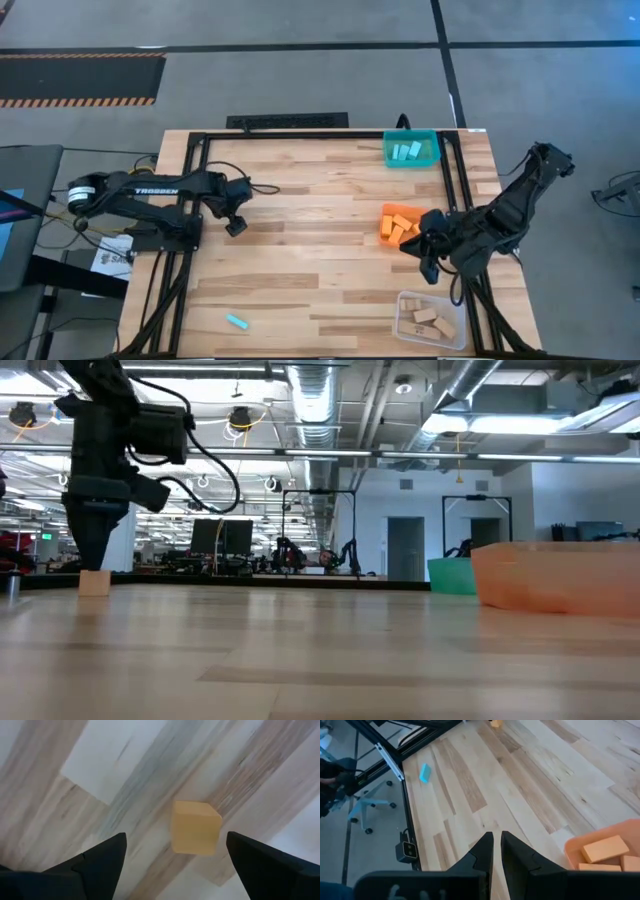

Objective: Sort & place blocks by color
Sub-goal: Put the orange block into the orange bin

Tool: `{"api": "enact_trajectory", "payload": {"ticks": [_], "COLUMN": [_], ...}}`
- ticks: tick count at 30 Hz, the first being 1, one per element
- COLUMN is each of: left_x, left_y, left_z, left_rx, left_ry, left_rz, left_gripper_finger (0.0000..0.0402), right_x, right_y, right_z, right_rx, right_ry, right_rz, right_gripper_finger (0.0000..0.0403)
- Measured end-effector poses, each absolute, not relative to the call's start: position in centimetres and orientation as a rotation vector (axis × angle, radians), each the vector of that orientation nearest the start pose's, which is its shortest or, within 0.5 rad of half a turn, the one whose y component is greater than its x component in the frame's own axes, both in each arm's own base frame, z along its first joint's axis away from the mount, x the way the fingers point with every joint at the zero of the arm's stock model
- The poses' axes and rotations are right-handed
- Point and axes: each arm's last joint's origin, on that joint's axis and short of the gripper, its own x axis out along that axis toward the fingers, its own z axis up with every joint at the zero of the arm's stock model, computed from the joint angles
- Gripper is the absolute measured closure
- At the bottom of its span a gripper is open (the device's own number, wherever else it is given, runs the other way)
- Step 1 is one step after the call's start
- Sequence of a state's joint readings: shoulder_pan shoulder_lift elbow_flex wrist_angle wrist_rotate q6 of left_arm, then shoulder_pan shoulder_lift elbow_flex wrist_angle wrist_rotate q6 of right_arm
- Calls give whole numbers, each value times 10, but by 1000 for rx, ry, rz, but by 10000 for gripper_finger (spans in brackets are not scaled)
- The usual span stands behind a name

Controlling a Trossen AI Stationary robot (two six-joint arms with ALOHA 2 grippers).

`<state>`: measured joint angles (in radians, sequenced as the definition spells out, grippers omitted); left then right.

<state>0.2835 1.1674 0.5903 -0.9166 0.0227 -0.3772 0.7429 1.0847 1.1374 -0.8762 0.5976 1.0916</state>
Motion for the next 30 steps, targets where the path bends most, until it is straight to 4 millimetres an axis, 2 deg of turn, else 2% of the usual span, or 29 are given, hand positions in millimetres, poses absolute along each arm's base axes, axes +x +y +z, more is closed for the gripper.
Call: {"api": "enact_trajectory", "payload": {"ticks": [7,13,18,25,28,30], "left_x": [169,173,177,185,198,214], "left_y": [38,36,35,36,34,31], "left_z": [154,143,138,145,156,168], "left_rx": [-525,-496,-498,-500,-499,-530], "left_ry": [1455,1519,1532,1471,1412,1299], "left_rz": [490,536,523,550,532,494], "left_gripper_finger": [70,80,144,302,302,302], "right_x": [158,158,156,153,150,147], "right_y": [123,124,125,128,132,135], "right_z": [342,342,340,339,340,340], "right_rx": [532,511,511,501,494,494], "right_ry": [628,640,685,714,719,723], "right_rz": [-219,-202,-177,-147,-121,-105], "right_gripper_finger": [342,342,342,342,342,342]}}
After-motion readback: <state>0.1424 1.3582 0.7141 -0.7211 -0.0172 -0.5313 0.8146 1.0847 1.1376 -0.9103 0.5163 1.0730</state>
